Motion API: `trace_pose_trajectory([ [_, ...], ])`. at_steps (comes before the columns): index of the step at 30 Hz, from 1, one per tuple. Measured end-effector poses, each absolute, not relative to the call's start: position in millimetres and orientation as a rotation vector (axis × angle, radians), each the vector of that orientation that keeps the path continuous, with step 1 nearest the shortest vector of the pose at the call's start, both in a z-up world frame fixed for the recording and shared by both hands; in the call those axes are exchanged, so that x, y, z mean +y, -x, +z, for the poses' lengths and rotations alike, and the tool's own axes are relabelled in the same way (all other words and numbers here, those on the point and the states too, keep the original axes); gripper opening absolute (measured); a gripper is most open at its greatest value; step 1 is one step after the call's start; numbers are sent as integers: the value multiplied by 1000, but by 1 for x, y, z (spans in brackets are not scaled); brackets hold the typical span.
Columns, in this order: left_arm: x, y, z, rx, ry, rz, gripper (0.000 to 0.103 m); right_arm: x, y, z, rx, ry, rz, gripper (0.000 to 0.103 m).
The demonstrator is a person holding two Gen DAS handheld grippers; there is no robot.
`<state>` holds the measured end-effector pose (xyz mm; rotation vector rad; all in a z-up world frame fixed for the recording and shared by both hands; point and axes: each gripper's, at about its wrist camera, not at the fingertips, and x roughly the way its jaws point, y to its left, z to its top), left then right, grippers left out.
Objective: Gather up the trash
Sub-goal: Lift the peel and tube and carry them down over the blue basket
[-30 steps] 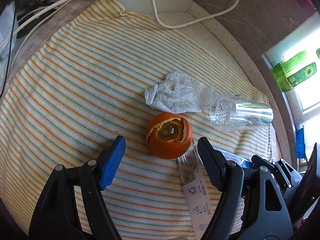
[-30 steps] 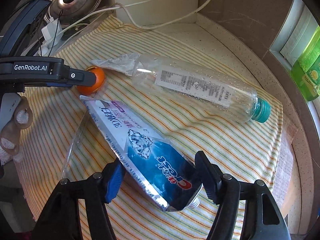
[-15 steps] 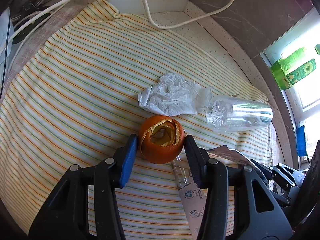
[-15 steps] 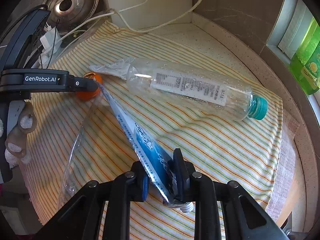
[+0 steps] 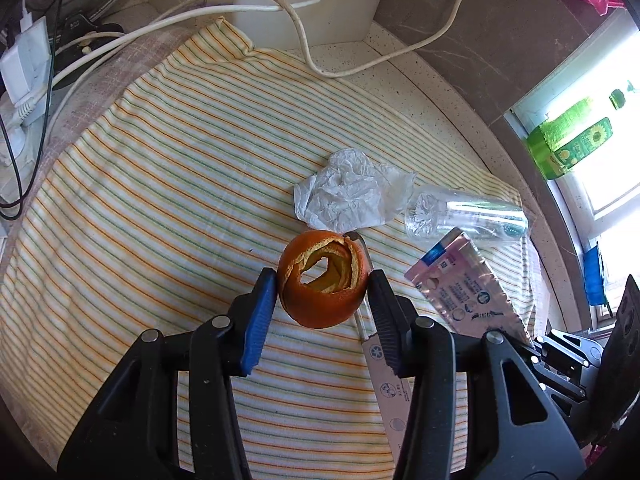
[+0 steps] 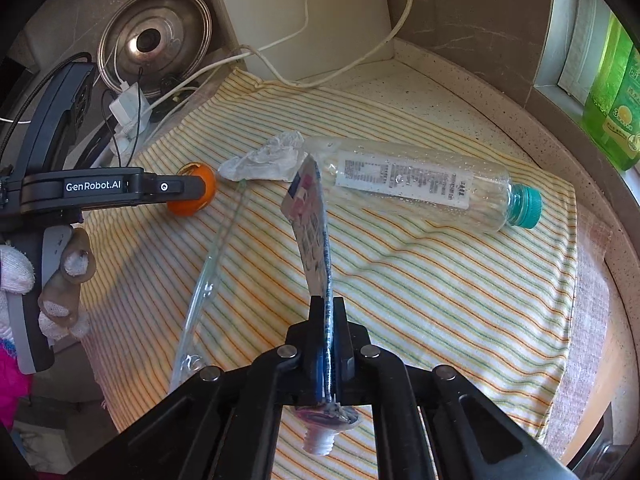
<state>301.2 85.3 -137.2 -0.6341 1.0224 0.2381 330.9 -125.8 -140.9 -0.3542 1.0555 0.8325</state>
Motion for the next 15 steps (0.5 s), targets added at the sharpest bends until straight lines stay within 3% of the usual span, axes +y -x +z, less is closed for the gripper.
trace_pose_trajectory([
  [15, 74, -242, -116, 1003, 579, 219, 48, -144, -285, -115, 1023, 224, 826, 0],
])
